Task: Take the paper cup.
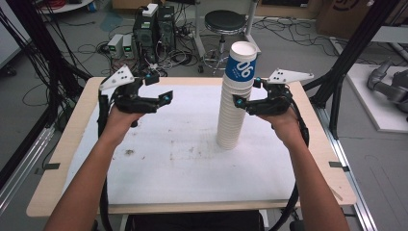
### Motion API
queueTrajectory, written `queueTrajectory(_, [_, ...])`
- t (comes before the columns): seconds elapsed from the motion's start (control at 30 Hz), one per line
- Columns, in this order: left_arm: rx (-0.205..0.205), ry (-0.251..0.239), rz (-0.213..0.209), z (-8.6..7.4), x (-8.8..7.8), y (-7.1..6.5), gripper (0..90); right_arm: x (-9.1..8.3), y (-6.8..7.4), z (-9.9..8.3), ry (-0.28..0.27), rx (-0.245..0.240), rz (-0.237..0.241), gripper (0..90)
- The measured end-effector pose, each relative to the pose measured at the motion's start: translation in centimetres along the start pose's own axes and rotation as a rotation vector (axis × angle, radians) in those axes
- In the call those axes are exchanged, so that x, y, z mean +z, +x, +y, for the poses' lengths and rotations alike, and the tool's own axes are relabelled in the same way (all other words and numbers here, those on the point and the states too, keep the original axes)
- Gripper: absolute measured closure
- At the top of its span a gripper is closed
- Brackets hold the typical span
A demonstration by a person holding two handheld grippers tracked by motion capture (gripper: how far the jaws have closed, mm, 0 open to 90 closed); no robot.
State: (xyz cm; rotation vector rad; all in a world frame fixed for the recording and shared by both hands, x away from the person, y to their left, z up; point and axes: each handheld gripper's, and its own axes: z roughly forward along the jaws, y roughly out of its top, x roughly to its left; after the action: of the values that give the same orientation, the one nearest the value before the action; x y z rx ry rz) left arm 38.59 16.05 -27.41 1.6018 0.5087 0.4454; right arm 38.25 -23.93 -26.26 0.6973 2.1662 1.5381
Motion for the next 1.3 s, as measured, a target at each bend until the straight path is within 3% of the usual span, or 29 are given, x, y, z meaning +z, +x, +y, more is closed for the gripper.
queueTrajectory(0.03, [0.019,0.004,-0.042,1.6,1.4,-0.4,17.1,-0.1,0.0,0.0,0.003,-0.001,-0.003,16.4])
queueTrajectory(0.13, [0.034,-0.001,-0.078,3.0,2.6,-0.8,17.1,-0.1,0.0,0.0,0.003,0.0,-0.001,16.4])
queueTrajectory(0.17, [0.034,-0.005,-0.123,4.1,3.9,-1.2,17.1,-0.1,0.0,0.0,0.003,0.001,0.002,16.4])
queueTrajectory(0.2, [0.034,-0.005,-0.123,4.1,3.9,-1.2,17.1,-0.1,0.0,0.0,0.003,0.001,0.002,16.4])
queueTrajectory(0.23, [0.038,-0.004,-0.156,5.0,5.0,-1.6,17.1,-0.1,-0.1,0.0,0.001,0.002,0.001,16.4])
queueTrajectory(0.4, [0.05,-0.004,-0.21,6.4,7.0,-2.5,17.1,-0.1,-0.1,0.0,0.003,0.002,0.002,16.4])
queueTrajectory(0.5, [0.055,0.007,-0.26,7.6,9.1,-3.5,17.0,-0.2,-0.2,-0.1,0.001,-0.002,0.001,16.4])
queueTrajectory(0.63, [0.069,0.035,-0.271,8.2,10.6,-4.2,17.1,-0.2,-0.2,-0.1,0.004,-0.001,0.002,16.4])
queueTrajectory(0.73, [0.078,0.036,-0.299,8.8,12.0,-5.1,17.1,-0.2,-0.2,-0.1,0.005,0.0,0.002,16.4])
queueTrajectory(0.77, [0.098,0.046,-0.316,9.3,12.8,-5.7,17.1,-0.2,-0.2,-0.1,0.004,0.0,0.002,16.4])
queueTrajectory(1.07, [0.106,0.091,-0.304,9.9,15.1,-6.4,16.2,-0.3,-0.2,-0.1,0.005,0.004,0.005,16.4])
queueTrajectory(1.1, [0.12,0.1,-0.301,9.9,15.3,-6.6,19.4,-0.3,-0.2,-0.1,0.006,0.001,0.005,16.5])
queueTrajectory(1.3, [0.119,0.095,-0.293,9.9,15.4,-6.5,23.5,-0.3,-0.3,-0.1,0.007,0.004,0.005,16.5])
